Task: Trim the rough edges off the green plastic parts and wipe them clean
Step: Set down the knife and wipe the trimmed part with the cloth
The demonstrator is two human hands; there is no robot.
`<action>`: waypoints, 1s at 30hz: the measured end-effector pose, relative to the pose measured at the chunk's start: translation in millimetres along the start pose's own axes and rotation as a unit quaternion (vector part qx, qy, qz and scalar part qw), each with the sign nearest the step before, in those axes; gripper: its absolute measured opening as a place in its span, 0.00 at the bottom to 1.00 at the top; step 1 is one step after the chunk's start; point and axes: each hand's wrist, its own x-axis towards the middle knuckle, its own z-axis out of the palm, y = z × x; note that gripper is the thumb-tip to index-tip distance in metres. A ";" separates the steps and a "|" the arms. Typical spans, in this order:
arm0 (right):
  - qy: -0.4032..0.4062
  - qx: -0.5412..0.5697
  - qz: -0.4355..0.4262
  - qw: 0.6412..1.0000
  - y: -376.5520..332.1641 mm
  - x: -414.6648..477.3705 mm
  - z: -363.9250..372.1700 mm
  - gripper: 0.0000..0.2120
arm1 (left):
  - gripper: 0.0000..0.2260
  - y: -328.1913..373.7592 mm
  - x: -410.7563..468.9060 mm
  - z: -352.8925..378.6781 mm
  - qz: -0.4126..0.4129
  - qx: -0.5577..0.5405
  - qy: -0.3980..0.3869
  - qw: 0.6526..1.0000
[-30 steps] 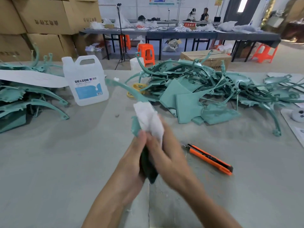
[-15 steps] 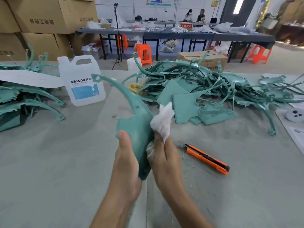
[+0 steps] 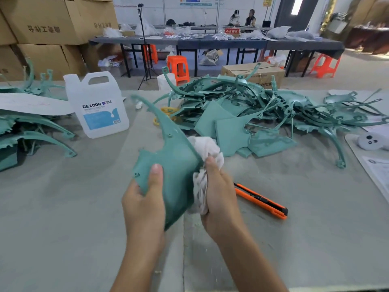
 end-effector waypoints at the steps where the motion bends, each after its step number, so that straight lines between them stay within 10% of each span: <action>1: -0.028 0.012 -0.026 0.999 3.4 -8.8 -1.3 0.18 | 0.18 -0.1 6.8 -1.9 0.008 0.009 0.020 1.000; 9: -0.079 -0.015 -0.105 0.991 1.0 -46.9 4.1 0.10 | 0.17 -0.6 20.4 0.6 0.154 0.198 -0.025 0.968; 16: -0.142 -0.075 -0.168 0.973 1.1 -57.4 1.2 0.15 | 0.58 16.8 9.8 13.2 -0.028 0.055 -0.170 0.983; 30: 0.018 -0.080 -0.226 0.971 -27.2 -58.0 -16.4 0.14 | 0.28 24.7 14.8 -16.9 -0.094 -0.078 -0.098 0.988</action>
